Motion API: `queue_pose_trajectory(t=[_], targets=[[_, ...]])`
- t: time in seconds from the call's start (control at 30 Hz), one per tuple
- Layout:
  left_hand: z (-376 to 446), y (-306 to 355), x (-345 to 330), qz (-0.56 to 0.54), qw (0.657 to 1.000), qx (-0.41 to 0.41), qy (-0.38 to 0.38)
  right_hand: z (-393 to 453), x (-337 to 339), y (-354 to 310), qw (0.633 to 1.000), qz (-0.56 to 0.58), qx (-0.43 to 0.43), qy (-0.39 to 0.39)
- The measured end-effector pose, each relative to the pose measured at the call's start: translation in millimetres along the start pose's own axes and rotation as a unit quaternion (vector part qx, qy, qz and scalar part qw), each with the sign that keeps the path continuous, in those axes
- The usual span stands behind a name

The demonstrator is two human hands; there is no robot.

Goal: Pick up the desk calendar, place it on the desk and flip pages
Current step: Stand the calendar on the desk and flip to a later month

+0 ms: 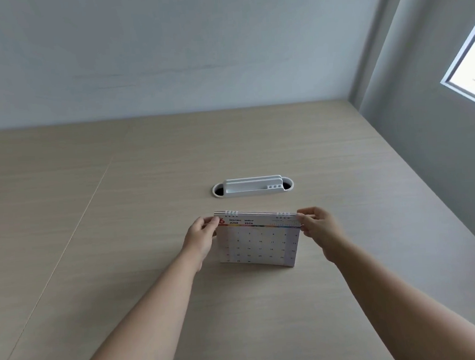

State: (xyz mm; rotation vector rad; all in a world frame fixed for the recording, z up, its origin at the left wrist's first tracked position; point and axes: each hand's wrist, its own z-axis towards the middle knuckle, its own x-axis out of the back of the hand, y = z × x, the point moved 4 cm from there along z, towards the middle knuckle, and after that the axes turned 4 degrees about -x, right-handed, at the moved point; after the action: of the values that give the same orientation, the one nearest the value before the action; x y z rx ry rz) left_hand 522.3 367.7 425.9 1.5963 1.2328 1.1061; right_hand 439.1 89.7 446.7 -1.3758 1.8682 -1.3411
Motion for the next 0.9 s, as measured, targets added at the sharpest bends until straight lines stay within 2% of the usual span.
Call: queue_pose_trajectory(t=[0.2, 0.47, 0.63, 0.9], targets=[[17.3, 13.8, 1.0, 0.026, 1.000, -0.009, 0.012, 19.8, -2.3, -16.0, 1.000, -0.012, 0.004, 0.025], [56.4, 50.6, -8.2, -0.027, 0.999, 0.000, 0.045, 67.7, -12.7, -64.9, 0.998, -0.019, 0.019, 0.060], [83.8, 60.8, -13.2, -0.017, 0.999, 0.005, 0.047, 100.7, -20.0, -88.7, 0.997, -0.013, 0.016, 0.077], [105.2, 53.9, -10.7, 0.110, 0.993, -0.010, 0.039, 114.5, -20.3, -68.6, 0.999, 0.015, -0.021, 0.043]])
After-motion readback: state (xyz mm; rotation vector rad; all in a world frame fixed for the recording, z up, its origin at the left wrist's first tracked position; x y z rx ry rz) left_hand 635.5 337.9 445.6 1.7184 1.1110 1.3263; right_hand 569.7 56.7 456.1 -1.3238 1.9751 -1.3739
